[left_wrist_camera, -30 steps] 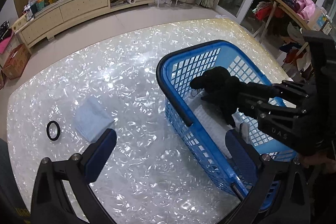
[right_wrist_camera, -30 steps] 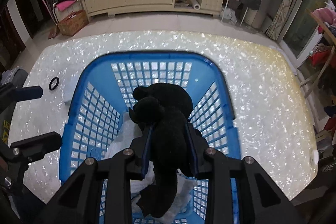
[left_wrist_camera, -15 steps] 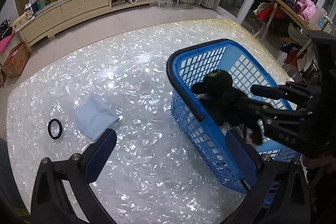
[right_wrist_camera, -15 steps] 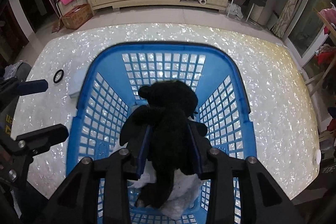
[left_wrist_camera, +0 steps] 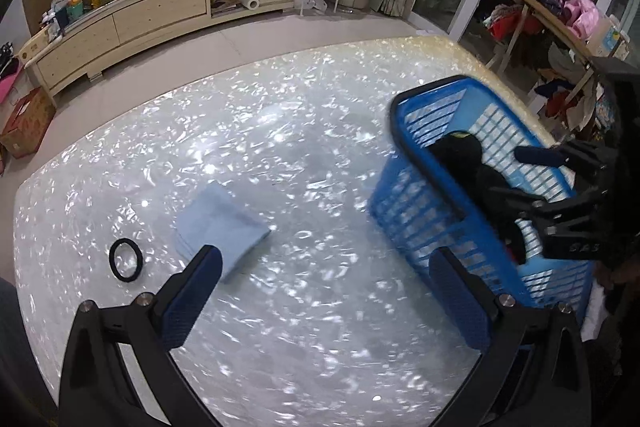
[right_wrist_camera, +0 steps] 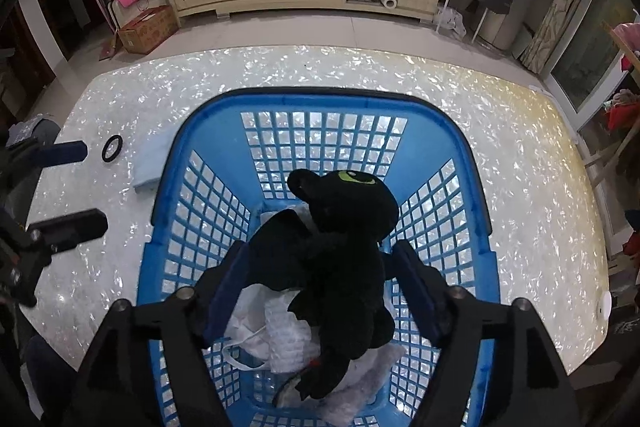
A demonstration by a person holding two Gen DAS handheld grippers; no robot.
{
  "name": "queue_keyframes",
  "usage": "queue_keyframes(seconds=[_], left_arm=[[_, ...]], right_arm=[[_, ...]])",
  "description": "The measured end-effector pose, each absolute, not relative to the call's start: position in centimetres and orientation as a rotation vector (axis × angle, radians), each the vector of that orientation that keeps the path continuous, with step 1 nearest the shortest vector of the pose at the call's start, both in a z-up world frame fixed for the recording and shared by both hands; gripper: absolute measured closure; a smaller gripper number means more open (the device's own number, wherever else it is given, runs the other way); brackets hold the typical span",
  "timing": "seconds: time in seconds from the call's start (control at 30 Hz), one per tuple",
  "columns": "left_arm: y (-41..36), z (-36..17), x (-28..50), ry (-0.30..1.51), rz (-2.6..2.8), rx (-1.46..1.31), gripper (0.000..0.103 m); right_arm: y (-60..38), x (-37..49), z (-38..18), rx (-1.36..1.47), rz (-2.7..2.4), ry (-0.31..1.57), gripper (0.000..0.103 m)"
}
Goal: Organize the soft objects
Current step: 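Open the right gripper on the plush toy while the left gripper grasps the light blue cloth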
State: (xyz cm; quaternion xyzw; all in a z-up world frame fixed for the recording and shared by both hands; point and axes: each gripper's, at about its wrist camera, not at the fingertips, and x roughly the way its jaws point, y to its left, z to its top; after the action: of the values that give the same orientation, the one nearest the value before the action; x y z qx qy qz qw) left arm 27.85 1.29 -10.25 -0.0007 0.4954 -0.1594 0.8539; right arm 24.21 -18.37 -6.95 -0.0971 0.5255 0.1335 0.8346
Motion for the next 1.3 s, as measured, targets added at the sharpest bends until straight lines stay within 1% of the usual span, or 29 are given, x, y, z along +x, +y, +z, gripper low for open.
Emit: queue_keyframes(seconds=[0.1, 0.17, 0.23, 0.4, 0.47, 0.63, 0.77, 0.83, 0.93, 1.03, 1.07, 1.1, 1.17, 1.3], left_arm=[[2.1, -11.8, 28.7, 1.061, -0.329, 0.007, 0.0], [2.8, -12.9, 29.2, 1.074, -0.323, 0.003, 0.0], [3.5, -14.2, 29.7, 1.088, -0.314, 0.006, 0.0], [3.9, -16.5, 30.9, 1.098, -0.294, 0.045, 0.001], [3.9, -17.1, 31.6, 1.099, -0.29, 0.063, 0.006], [3.6, -18.7, 33.1, 1.12, -0.289, 0.115, 0.015], [3.4, -19.4, 34.3, 1.13, -0.267, 0.141, 0.028], [3.2, -19.7, 34.5, 1.137, -0.259, 0.148, 0.032], [3.1, -20.2, 35.0, 1.155, -0.247, 0.166, 0.045], [2.7, -20.2, 35.3, 1.156, -0.246, 0.184, 0.047], [2.6, -20.4, 35.4, 1.156, -0.245, 0.183, 0.05], [2.6, -20.3, 35.5, 1.155, -0.242, 0.181, 0.053], [2.7, -20.2, 35.8, 1.155, -0.234, 0.176, 0.067], [2.7, -20.1, 35.9, 1.154, -0.226, 0.172, 0.075]], right_arm=[[-18.5, 24.4, -7.3, -0.203, 0.279, 1.12, 0.023], [-18.5, 24.6, -7.6, -0.197, 0.285, 1.13, 0.019], [-18.6, 24.7, -7.6, -0.194, 0.291, 1.135, 0.011], [-18.8, 24.6, -7.5, -0.177, 0.291, 1.127, 0.006], [-18.9, 24.6, -7.5, -0.174, 0.291, 1.127, 0.005], [-19.4, 24.7, -7.9, -0.162, 0.293, 1.134, 0.004], [-19.6, 24.9, -8.3, -0.159, 0.296, 1.148, 0.004], [-19.8, 24.9, -8.5, -0.155, 0.298, 1.152, 0.004], [-20.0, 24.9, -8.5, -0.152, 0.299, 1.146, 0.004], [-20.0, 25.0, -8.3, -0.144, 0.302, 1.142, 0.004], [-20.0, 25.0, -8.3, -0.145, 0.303, 1.141, 0.004], [-20.1, 25.0, -8.3, -0.144, 0.305, 1.142, 0.004], [-20.2, 24.9, -8.3, -0.139, 0.312, 1.142, 0.004], [-20.4, 24.7, -8.1, -0.131, 0.308, 1.137, 0.004]])
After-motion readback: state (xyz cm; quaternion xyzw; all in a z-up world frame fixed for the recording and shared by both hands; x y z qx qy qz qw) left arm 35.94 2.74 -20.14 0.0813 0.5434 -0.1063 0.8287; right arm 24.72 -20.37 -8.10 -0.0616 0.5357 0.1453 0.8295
